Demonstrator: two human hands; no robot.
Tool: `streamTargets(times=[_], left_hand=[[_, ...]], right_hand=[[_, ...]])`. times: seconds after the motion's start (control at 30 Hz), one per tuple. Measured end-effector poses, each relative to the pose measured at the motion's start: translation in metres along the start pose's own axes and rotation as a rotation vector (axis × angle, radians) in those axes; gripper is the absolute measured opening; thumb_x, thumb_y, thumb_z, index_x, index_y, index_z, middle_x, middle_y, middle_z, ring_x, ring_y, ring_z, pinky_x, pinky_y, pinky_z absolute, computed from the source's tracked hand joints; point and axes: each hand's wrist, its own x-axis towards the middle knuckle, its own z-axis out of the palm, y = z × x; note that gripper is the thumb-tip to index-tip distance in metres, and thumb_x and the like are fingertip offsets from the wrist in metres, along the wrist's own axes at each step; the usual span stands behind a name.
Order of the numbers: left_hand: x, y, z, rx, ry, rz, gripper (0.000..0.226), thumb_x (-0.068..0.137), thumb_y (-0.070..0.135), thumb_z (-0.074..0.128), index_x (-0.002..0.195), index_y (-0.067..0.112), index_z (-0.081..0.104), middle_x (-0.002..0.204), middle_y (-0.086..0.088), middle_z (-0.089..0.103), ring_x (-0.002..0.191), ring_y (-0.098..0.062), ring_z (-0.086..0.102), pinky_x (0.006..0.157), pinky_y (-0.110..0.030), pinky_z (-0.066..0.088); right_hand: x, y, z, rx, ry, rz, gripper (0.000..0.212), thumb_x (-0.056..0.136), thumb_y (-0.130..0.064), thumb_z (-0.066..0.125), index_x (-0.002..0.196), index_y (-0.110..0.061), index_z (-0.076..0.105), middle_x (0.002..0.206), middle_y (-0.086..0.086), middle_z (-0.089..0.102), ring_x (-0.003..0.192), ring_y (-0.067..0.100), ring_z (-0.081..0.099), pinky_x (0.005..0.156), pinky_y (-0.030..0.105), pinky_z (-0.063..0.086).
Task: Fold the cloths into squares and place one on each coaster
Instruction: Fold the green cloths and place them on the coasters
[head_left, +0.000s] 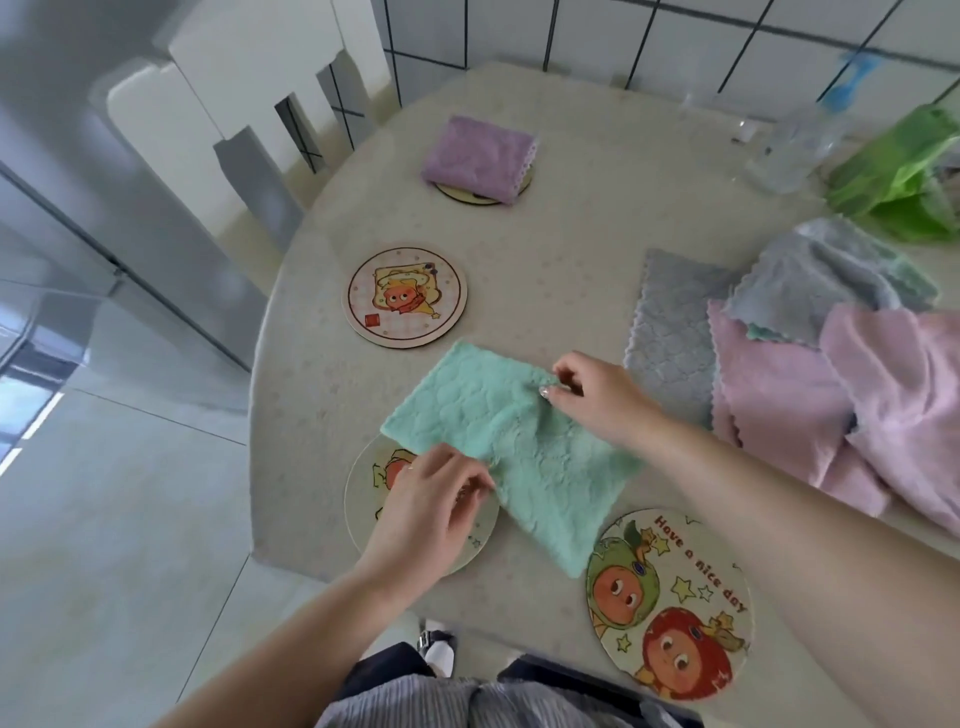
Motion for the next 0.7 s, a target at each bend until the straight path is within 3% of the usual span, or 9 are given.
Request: streamTargets(times=[0.07,0.13,0.23,0.3,0.37,0.43,0.5,0.57,0.7], left_hand=[[-0.002,0.005,-0.006,-0.254,0.015,-0.202,0.014,0.090,0.014,0.054,0.086,0.026,0.057,0.087,0.014,0.055,0.075,0.002,0.051,0.069,-0.009,0.039],[-0.001,0.014,-0.010,-0.678,0.063,-0.494,0.012,0.093,0.009,0.050,0.089,0.018,0.057,0.083,-0.002,0.058,0.070,-0.008,0.052,0.066,-0.019,0.043],[-0.001,0.026,-0.014,-1.255,0.100,-0.806,0.012,0.095,0.010,0.044,0.095,0.010,0.056,0.083,-0.008,0.063,0.071,-0.016,0.058,0.072,-0.034,0.050],[-0.001,0.027,-0.015,-1.384,0.082,-0.846,0.015,0.095,0.015,0.046,0.103,0.017,0.058,0.093,-0.008,0.068,0.080,-0.021,0.064,0.076,-0.038,0.052],[0.002,0.024,-0.017,-1.301,0.038,-0.811,0.029,0.092,0.013,0.052,0.116,0.028,0.057,0.107,-0.007,0.067,0.090,-0.024,0.068,0.076,-0.040,0.055],[0.006,0.017,-0.022,-1.010,-0.008,-0.676,0.045,0.090,0.005,0.054,0.125,0.033,0.051,0.112,-0.001,0.063,0.090,-0.019,0.069,0.075,-0.037,0.058],[0.011,0.008,-0.026,-0.667,-0.065,-0.487,0.052,0.090,0.003,0.053,0.129,0.036,0.045,0.124,0.006,0.055,0.097,-0.014,0.065,0.080,-0.037,0.057],[0.013,-0.002,-0.027,-0.499,-0.119,-0.407,0.055,0.089,0.003,0.053,0.133,0.035,0.043,0.136,0.009,0.043,0.107,-0.014,0.058,0.085,-0.039,0.055],[0.008,-0.021,-0.020,-0.389,-0.206,-0.493,0.057,0.086,0.007,0.056,0.114,0.056,0.047,0.123,-0.006,0.057,0.097,-0.027,0.063,0.083,-0.045,0.054]], right_hand=[[-0.014,0.001,-0.003,0.126,0.038,0.039,0.018,0.090,-0.035,0.054,0.101,-0.021,0.050,0.087,-0.004,0.059,0.070,0.010,0.054,0.061,0.024,0.042],[-0.030,0.003,0.000,0.271,0.044,0.116,0.021,0.090,-0.033,0.055,0.108,-0.028,0.047,0.100,-0.004,0.059,0.080,0.006,0.056,0.064,0.022,0.040],[-0.053,0.004,0.014,0.433,0.017,0.156,0.039,0.091,-0.026,0.055,0.121,-0.047,0.042,0.129,-0.002,0.051,0.111,0.020,0.056,0.092,0.039,0.047],[-0.066,0.001,0.024,0.446,-0.018,0.155,0.046,0.093,-0.016,0.049,0.131,-0.042,0.043,0.135,-0.009,0.045,0.121,0.037,0.047,0.102,0.051,0.039],[-0.072,0.000,0.032,0.432,-0.014,0.142,0.045,0.094,-0.010,0.045,0.134,-0.032,0.045,0.139,-0.005,0.045,0.117,0.041,0.048,0.096,0.048,0.041],[-0.078,-0.004,0.037,0.420,0.045,0.056,0.046,0.094,-0.008,0.045,0.135,-0.028,0.043,0.140,-0.011,0.041,0.111,0.021,0.056,0.098,0.037,0.043],[-0.080,-0.006,0.042,0.408,0.100,-0.010,0.049,0.094,-0.008,0.045,0.139,-0.026,0.038,0.139,-0.021,0.032,0.124,-0.006,0.035,0.106,0.012,0.028],[-0.081,-0.002,0.050,0.418,0.095,0.005,0.050,0.095,-0.012,0.045,0.141,-0.027,0.033,0.142,-0.022,0.029,0.129,-0.011,0.021,0.099,0.001,0.016],[-0.079,0.004,0.073,0.414,0.060,0.147,0.051,0.096,-0.018,0.046,0.142,-0.032,0.030,0.147,-0.008,0.035,0.136,0.010,0.030,0.105,0.021,0.027]])
